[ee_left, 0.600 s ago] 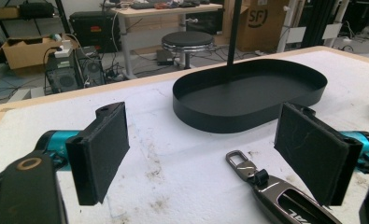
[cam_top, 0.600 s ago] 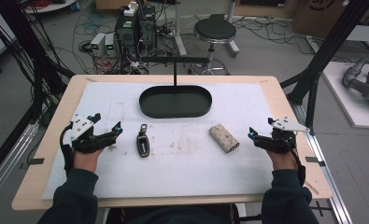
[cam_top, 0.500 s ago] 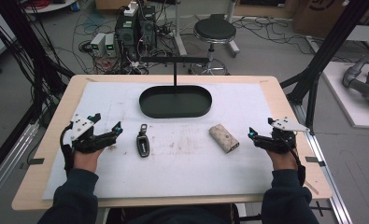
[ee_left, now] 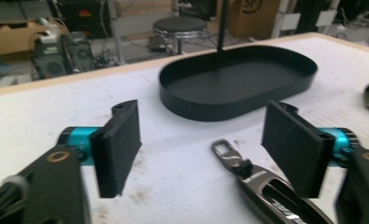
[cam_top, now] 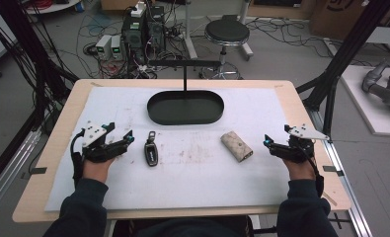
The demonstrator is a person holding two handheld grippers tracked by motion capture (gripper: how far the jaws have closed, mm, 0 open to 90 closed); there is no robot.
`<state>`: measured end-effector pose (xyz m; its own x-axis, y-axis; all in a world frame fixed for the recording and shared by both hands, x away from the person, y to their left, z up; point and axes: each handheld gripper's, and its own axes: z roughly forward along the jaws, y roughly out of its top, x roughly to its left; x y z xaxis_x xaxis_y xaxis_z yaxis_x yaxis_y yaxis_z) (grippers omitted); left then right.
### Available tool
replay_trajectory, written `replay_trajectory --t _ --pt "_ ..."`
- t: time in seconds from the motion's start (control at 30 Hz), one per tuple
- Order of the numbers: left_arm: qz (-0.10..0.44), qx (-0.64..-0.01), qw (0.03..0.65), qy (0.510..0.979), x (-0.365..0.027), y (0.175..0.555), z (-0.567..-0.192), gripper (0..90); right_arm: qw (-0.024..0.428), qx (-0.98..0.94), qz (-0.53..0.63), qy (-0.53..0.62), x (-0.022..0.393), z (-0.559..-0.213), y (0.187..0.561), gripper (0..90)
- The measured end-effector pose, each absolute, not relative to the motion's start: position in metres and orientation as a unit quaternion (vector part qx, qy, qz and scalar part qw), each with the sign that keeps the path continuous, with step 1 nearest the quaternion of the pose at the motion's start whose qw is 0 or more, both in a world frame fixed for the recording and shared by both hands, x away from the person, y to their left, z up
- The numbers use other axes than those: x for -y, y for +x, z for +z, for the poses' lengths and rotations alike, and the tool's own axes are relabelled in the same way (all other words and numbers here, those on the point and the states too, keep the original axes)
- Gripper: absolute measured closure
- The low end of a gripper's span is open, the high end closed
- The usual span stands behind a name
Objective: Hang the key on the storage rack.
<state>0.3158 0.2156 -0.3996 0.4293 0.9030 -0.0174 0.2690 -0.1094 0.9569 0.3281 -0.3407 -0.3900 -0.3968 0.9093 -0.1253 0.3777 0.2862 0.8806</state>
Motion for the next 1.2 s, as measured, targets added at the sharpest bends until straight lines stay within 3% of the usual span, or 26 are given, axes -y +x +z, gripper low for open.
replay_trajectory --t 0.4,0.97,1.07,1.2 --pt "0.252 -0.449 0.464 0.720 -0.178 0.324 -0.419 31.4 0.326 -0.735 0.400 0.441 0.337 -0.390 0.327 18.9" --pt "0.216 -0.462 0.379 0.772 -0.142 0.338 -0.447 29.5 0.324 -0.745 0.392 0.432 0.332 -0.393 0.330 19.0" --pt "0.199 -0.453 0.381 0.781 -0.145 0.338 -0.446 32.7 0.323 -0.746 0.392 0.431 0.332 -0.393 0.330 19.0" --pt "0.179 -0.428 0.378 0.801 -0.151 0.338 -0.443 43.4 0.323 -0.746 0.391 0.432 0.332 -0.393 0.330 19.0"
